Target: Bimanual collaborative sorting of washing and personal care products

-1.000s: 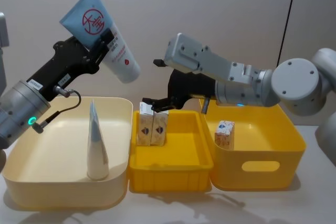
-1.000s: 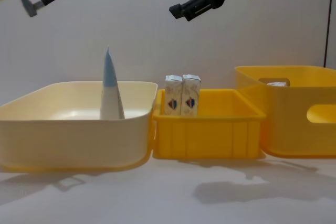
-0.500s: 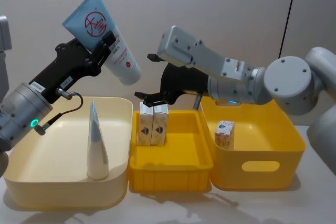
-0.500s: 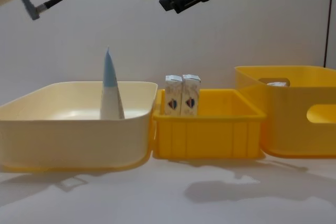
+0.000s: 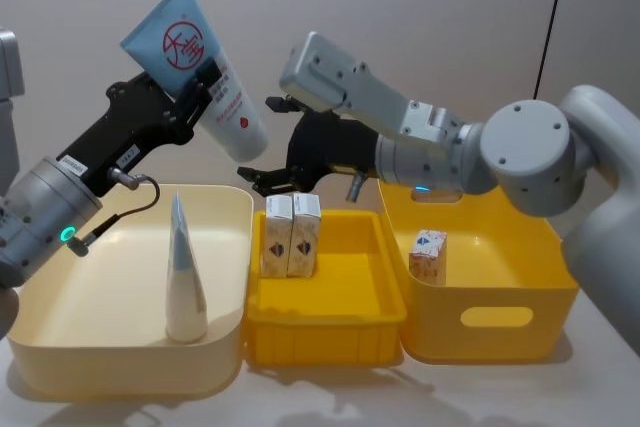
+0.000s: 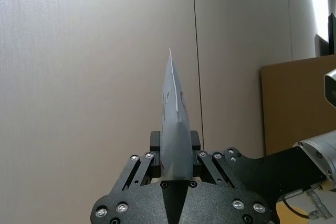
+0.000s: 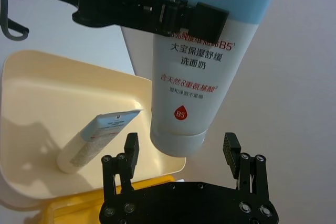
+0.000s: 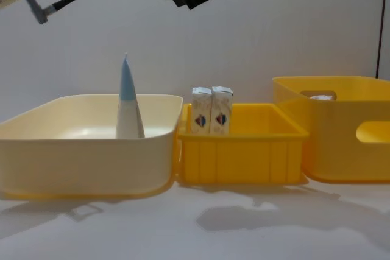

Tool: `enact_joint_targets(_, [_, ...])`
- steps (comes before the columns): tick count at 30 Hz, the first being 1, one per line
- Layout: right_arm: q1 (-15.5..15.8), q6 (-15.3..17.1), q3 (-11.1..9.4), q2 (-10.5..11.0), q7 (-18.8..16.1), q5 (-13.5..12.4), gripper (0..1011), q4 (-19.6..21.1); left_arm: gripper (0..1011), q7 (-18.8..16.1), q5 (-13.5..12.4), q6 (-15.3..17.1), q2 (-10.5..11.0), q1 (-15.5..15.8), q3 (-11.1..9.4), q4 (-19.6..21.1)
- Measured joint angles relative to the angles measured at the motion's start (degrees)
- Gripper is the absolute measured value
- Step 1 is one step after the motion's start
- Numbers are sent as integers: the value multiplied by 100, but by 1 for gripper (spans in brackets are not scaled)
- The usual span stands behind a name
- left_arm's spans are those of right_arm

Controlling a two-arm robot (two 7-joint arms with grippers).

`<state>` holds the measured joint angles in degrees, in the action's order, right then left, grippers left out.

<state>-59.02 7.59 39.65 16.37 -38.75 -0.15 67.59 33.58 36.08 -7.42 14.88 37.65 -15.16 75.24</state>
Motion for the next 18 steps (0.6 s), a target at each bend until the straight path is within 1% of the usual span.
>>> enact_joint_targets(8, [-37, 112, 0, -154, 69, -68, 1001, -91, 295, 11, 12, -76, -17, 86, -60, -127])
enact_joint_targets(18, [-77, 153, -23, -281, 138, -116, 1001, -191, 296, 8, 33, -116, -26, 118, -115, -203])
